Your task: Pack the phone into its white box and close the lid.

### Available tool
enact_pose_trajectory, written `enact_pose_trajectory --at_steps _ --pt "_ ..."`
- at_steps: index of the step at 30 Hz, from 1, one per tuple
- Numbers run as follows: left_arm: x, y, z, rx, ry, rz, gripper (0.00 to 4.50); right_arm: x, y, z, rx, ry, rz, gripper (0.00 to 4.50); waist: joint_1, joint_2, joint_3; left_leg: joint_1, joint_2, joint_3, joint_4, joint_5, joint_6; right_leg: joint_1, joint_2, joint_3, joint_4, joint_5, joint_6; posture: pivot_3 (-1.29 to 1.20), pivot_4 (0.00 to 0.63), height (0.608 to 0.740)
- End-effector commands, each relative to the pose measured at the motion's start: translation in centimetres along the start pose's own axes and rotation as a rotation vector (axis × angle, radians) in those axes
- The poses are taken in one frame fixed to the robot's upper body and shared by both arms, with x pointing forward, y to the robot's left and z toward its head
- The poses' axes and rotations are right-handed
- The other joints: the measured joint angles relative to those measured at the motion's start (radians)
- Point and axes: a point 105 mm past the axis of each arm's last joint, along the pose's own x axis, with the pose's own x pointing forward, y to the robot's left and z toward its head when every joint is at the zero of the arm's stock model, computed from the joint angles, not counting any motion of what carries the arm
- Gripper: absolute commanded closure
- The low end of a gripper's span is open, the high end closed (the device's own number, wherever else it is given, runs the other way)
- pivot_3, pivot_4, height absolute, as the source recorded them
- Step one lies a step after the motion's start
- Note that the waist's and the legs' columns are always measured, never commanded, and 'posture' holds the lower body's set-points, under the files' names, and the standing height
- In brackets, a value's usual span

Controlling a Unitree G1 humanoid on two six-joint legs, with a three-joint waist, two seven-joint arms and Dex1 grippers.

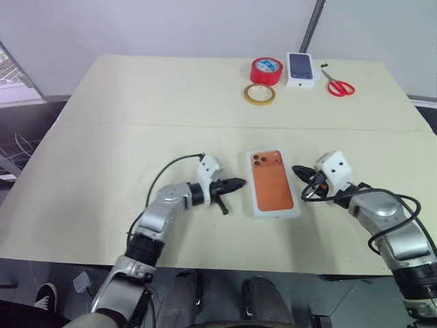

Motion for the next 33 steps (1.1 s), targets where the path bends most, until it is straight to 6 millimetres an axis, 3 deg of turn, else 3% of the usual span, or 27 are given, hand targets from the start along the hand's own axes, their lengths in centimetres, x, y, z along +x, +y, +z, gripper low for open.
enact_pose_trajectory --at_steps 1,4,12,22,26,28,33 --pt "1.0 -0.2 -0.1 0.021 0.025 -0.018 4.5 -0.2 0.1 1.3 -0.059 -0.045 -0.008 4.48 -0.001 0.0 0.0 0.0 0.0 0.0 0.0 0.0 0.0 0.0 0.0 0.0 0.0 0.0 0.0 0.0 0.15 0.728" --pt "1.6 -0.5 -0.6 0.038 0.034 -0.028 4.5 -0.1 0.3 1.4 -0.056 -0.049 -0.011 4.48 -0.001 0.001 0.0 0.0 0.0 0.0 0.0 0.0 0.0 0.0 0.0 0.0 0.0 0.0 0.0 0.0 0.15 0.728" --pt "2.2 -1.4 3.0 0.019 -0.087 -0.057 4.5 0.1 0.4 1.0 -0.093 -0.024 -0.012 4.48 0.001 0.0 0.0 0.0 0.0 0.0 0.002 0.0 0.0 0.001 0.0 0.0 0.0 0.0 0.0 0.0 0.15 0.728" --pt "2.0 -1.2 0.8 0.019 -0.024 -0.025 4.5 0.4 0.4 0.0 -0.128 0.016 -0.021 4.48 0.001 0.001 0.0 0.0 0.0 0.0 0.003 0.0 0.0 0.001 0.0 0.0 0.001 0.0 0.0 0.0 0.15 0.728" --pt "2.0 -1.2 0.8 0.032 -0.03 -0.015 4.5 0.5 0.8 -0.3 -0.144 0.031 -0.01 4.48 0.0 0.001 0.0 0.0 0.0 0.0 0.003 0.0 0.0 0.001 0.0 0.0 0.001 0.0 0.0 0.0 0.15 0.728" --pt "1.9 -1.1 1.2 0.019 -0.047 -0.012 4.5 0.4 0.9 -0.5 -0.17 0.041 -0.006 4.48 0.0 0.001 0.0 0.0 0.0 0.0 0.003 0.0 0.0 0.001 0.0 0.0 0.001 0.0 0.0 0.0 0.15 0.728" --pt "1.7 -0.1 4.2 0.009 -0.129 0.017 4.5 0.0 -1.7 1.3 -0.121 -0.021 -0.092 4.48 0.0 0.001 0.0 0.0 0.0 0.0 0.003 0.0 0.0 0.001 0.0 0.0 0.001 0.0 0.0 0.0 0.15 0.728"
